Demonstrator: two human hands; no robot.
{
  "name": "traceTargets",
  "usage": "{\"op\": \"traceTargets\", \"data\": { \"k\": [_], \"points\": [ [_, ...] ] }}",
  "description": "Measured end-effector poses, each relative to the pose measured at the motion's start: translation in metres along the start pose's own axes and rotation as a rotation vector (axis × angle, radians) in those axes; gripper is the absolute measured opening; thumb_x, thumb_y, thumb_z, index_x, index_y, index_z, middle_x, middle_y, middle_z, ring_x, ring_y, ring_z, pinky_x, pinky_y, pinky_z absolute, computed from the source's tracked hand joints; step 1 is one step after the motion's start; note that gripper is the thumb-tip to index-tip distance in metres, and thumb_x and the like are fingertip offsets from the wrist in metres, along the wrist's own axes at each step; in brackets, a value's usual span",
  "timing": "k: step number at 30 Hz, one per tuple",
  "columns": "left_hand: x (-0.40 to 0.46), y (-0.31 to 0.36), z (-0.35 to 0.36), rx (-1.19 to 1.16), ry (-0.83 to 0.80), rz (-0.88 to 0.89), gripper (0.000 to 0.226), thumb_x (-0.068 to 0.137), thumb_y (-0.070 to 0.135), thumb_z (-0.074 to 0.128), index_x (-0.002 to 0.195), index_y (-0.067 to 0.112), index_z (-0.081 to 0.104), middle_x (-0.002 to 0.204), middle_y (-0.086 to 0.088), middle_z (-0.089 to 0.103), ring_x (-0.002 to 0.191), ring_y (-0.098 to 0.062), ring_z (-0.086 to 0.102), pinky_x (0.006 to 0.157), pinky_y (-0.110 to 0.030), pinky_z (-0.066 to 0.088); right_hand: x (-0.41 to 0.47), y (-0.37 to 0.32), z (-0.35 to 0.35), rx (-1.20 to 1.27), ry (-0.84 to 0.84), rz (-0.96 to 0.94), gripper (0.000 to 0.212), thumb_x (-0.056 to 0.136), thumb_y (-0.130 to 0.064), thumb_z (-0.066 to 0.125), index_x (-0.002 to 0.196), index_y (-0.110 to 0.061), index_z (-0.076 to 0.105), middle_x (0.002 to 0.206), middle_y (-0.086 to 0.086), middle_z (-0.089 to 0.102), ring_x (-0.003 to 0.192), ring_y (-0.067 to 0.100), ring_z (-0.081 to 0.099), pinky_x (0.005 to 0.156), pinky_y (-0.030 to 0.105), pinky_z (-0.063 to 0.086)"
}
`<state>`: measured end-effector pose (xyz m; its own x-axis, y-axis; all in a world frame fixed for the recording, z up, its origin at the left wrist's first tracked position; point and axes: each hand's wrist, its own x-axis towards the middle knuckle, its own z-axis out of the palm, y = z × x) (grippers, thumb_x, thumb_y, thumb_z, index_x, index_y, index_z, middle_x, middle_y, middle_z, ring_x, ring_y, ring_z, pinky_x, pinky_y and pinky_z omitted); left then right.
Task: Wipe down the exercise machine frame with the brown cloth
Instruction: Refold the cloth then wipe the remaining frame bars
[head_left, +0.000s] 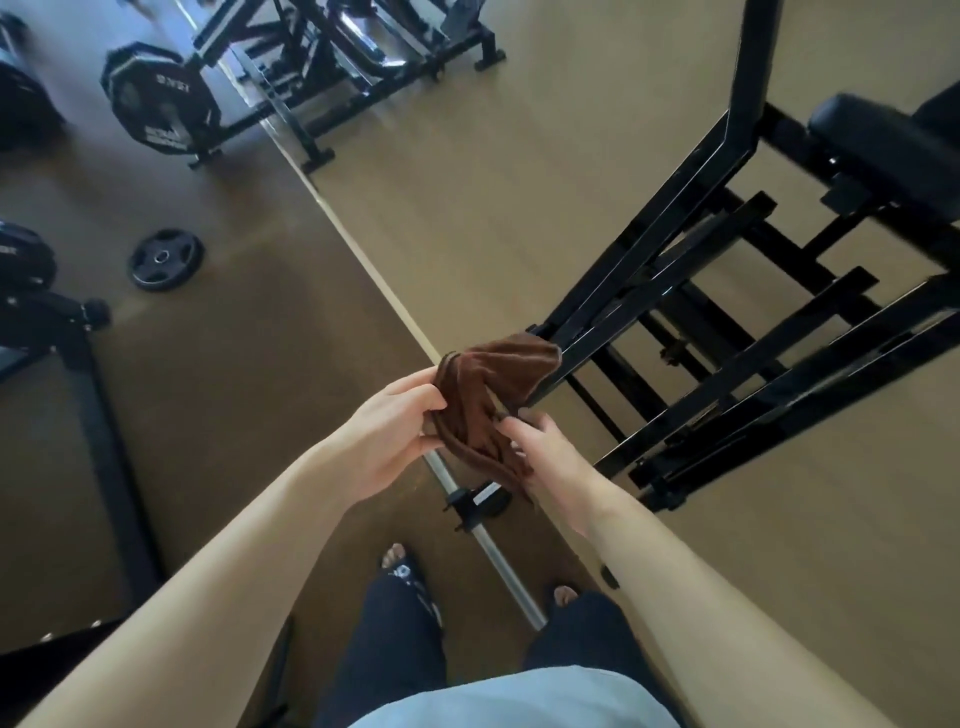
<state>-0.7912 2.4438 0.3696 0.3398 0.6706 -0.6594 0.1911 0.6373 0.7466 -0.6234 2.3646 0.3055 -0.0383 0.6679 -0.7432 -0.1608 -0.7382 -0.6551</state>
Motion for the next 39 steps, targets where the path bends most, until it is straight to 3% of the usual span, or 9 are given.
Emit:
{"op": "traceTargets", "data": {
  "k": [6,13,16,21,24,26,29,36,39],
  "points": [
    [0.065,0.036,-0.076,0.033,-0.112,0.0,0.046,0.1,-0.002,0.038,0.122,0.017,0.074,0.11,-0.008,0.076,0.093,-0.019,0.071,0.078,-0.029,0.058,0.069,-0.03,0.044,0.016,-0.031,-0.051,0.045,0.082,-0.05,0.062,0.122,-0.029,0.069,0.11,-0.009,0.078,0.094,0.005,0.073,0.086,0.028,0.047],
    [0.164,0.077,-0.229,0.55,0.06,-0.029,0.028,0.094,0.011,0.043,0.097,0.012,0.07,0.091,-0.003,0.067,0.087,-0.023,0.061,0.086,-0.036,0.052,0.155,-0.076,0.136,0.447,0.529,-0.082,0.027,0.081,-0.003,0.076,0.106,-0.013,0.07,0.108,0.017,0.073,0.102,0.031,0.068,0.085,0.04,0.057],
    [0.182,0.099,-0.286,0.818,0.108,0.003,0.027,0.097,0.01,0.042,0.116,0.018,0.058,0.109,-0.004,0.064,0.082,-0.012,0.056,0.064,-0.026,0.044,0.178,-0.115,0.169,0.446,0.629,-0.153,0.026,0.079,-0.009,0.077,0.102,-0.02,0.073,0.108,0.009,0.071,0.109,0.03,0.065,0.1,0.044,0.051],
    [0.201,0.143,-0.349,0.854,0.139,0.058,0.054,0.094,0.004,0.033,0.136,0.037,0.044,0.104,0.004,0.06,0.065,-0.013,0.059,0.046,-0.023,0.041,0.198,-0.161,0.203,0.321,0.806,-0.223,0.024,0.084,-0.008,0.077,0.098,-0.028,0.077,0.099,-0.005,0.075,0.106,0.021,0.069,0.094,0.037,0.058],
    [0.214,0.168,-0.367,0.97,0.04,0.142,0.036,0.091,0.009,0.041,0.102,0.036,0.062,0.074,0.013,0.066,0.053,-0.004,0.057,0.044,-0.016,0.04,0.205,-0.176,0.21,-0.008,0.782,-0.276,0.035,0.082,-0.011,0.078,0.11,-0.032,0.071,0.114,-0.004,0.069,0.109,0.013,0.064,0.091,0.023,0.055],
    [0.222,0.18,-0.373,1.152,-0.027,0.194,0.018,0.088,0.017,0.059,0.098,0.031,0.062,0.09,0.012,0.061,0.076,-0.004,0.059,0.059,-0.019,0.044,0.212,-0.185,0.211,-0.344,0.801,-0.322,0.039,0.082,-0.004,0.077,0.113,-0.026,0.07,0.115,0.0,0.062,0.103,0.011,0.062,0.084,0.006,0.047],
    [0.239,0.193,-0.379,1.468,-0.071,0.277,0.027,0.087,0.014,0.067,0.11,0.014,0.055,0.107,-0.003,0.043,0.085,-0.024,0.054,0.071,-0.035,0.049,0.226,-0.198,0.207,-0.706,0.852,-0.365,0.024,0.086,-0.001,0.075,0.108,-0.011,0.073,0.107,0.004,0.053,0.101,0.021,0.056,0.09,0.024,0.05],
    [0.307,0.247,-0.382,1.722,-0.053,0.435,0.022,0.101,0.027,0.055,0.099,0.008,0.066,0.119,-0.001,0.042,0.105,-0.023,0.048,0.079,-0.042,0.054,0.266,-0.234,0.183,-0.735,0.746,-0.192,0.022,0.089,-0.023,0.073,0.074,-0.014,0.06,0.097,0.001,0.056,0.094,0.02,0.05,0.079,0.034,0.045],
    [0.336,0.264,-0.38,1.552,-0.118,0.27,0.026,0.097,0.03,0.057,0.077,0.021,0.07,0.083,0.014,0.066,0.088,-0.009,0.063,0.06,-0.018,0.046,0.29,-0.261,0.18,-0.496,0.592,-0.078,0.033,0.086,-0.022,0.068,0.063,-0.013,0.047,0.069,0.0,0.057,0.069,0.02,0.053,0.065,0.036,0.042]
  ]
}}
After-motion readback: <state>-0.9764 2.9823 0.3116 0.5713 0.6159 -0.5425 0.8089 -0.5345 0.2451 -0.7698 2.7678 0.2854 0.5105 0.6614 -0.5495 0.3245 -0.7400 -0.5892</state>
